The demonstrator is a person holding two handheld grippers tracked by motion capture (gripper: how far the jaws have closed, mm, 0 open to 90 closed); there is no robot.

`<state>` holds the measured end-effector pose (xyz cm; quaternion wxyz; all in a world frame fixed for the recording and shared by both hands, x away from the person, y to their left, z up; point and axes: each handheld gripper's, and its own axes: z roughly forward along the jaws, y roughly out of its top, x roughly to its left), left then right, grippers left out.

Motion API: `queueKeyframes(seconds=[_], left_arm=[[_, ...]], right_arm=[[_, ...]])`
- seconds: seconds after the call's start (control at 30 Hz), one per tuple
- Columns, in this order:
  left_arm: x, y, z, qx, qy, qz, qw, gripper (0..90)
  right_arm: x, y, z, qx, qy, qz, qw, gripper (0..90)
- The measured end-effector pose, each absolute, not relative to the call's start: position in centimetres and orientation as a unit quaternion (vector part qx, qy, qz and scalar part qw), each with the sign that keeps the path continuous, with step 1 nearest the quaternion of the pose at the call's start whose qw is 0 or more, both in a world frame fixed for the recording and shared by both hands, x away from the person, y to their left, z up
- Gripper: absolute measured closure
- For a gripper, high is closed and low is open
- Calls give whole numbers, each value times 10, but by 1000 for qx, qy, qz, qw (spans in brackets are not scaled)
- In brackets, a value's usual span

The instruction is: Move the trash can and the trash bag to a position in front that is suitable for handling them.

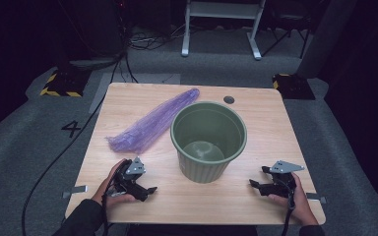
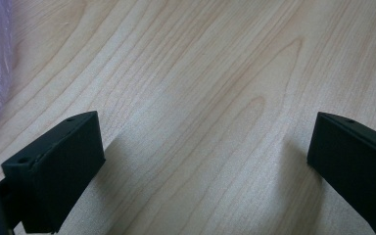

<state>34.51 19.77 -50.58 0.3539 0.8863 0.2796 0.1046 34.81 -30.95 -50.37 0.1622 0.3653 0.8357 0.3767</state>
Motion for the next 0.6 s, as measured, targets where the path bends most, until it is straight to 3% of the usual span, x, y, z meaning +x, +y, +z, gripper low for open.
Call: queueKeyframes(seconds=[0.6], left_arm=[[342, 203, -506, 888, 277, 106, 353, 3]], right_arm=[[356, -308, -502, 373, 832, 375, 165, 222]])
